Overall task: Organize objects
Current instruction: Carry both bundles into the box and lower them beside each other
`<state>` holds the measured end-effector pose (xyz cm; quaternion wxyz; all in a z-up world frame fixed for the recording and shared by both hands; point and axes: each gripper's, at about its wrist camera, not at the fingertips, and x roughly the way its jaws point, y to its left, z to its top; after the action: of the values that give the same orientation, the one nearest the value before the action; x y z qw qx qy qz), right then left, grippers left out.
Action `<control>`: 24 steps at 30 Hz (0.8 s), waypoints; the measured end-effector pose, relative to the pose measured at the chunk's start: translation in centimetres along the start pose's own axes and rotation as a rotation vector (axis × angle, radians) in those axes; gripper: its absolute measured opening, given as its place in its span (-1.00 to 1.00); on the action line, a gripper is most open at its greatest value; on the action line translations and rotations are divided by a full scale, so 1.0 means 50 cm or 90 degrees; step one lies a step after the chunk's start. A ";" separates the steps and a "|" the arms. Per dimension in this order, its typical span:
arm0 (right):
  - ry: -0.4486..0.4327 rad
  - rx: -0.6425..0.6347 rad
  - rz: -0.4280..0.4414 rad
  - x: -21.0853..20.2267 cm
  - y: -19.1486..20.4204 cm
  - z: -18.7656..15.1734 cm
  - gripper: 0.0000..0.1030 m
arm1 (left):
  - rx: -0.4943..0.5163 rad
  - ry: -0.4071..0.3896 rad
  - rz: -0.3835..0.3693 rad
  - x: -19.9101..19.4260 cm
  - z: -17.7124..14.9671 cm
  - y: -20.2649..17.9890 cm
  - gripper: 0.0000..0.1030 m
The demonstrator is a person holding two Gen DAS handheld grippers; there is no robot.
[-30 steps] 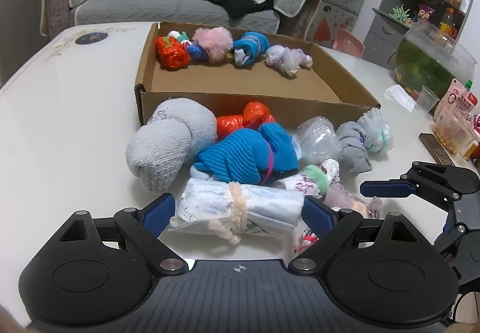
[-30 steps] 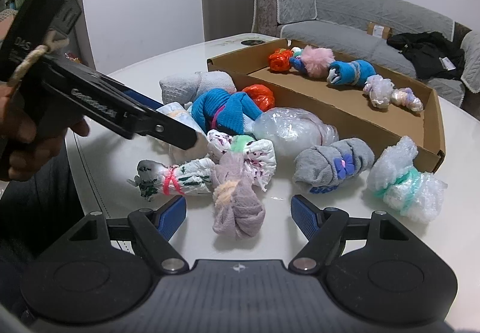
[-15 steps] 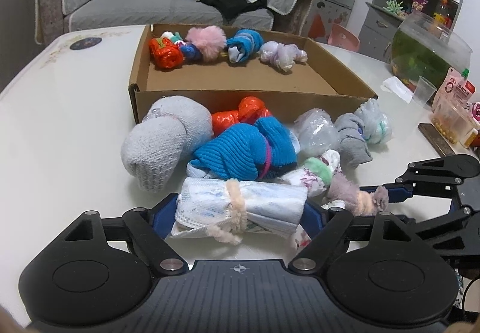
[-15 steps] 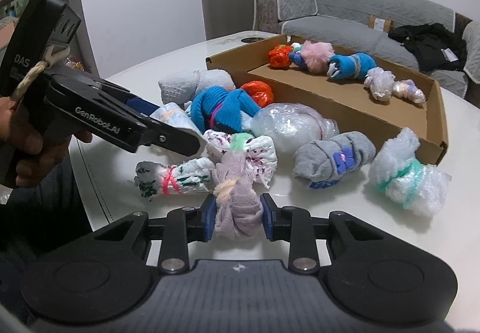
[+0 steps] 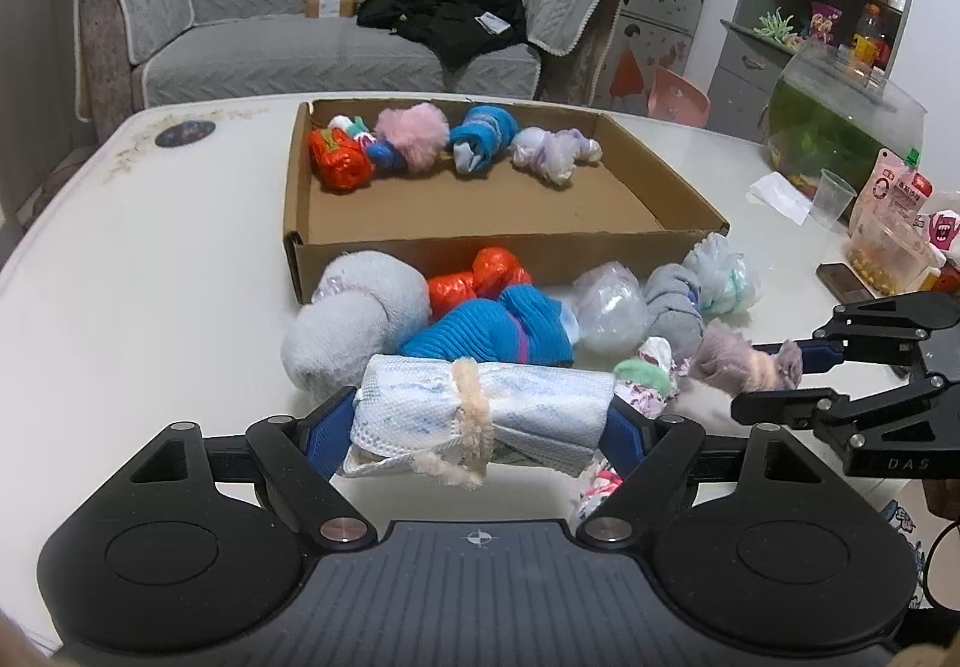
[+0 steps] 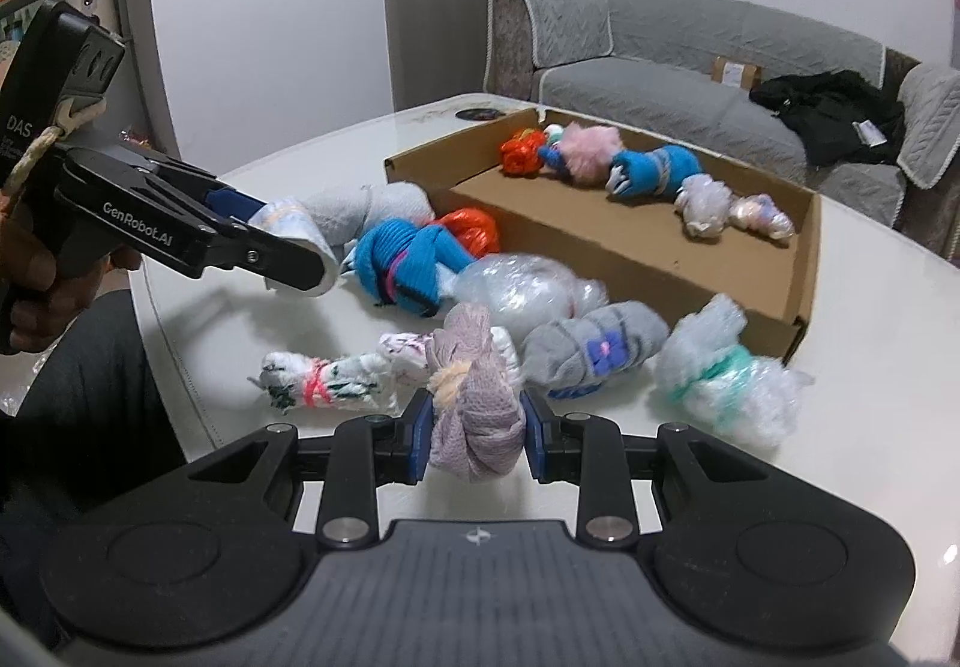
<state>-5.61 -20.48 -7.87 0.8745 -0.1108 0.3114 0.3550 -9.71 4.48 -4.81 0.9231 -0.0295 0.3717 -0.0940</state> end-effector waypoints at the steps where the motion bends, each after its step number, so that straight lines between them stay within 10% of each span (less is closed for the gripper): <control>1: -0.002 0.001 -0.002 0.000 -0.003 0.002 -0.47 | -0.001 -0.001 -0.001 -0.002 0.001 0.001 0.64; 24: -0.077 -0.029 -0.011 -0.038 -0.060 0.129 -0.46 | 0.044 -0.065 0.015 -0.021 0.176 0.022 0.64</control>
<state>-1.58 -21.04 -1.71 0.8919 -0.1115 0.2492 0.3604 -4.20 5.62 2.15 0.9424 0.0018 0.3209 -0.0942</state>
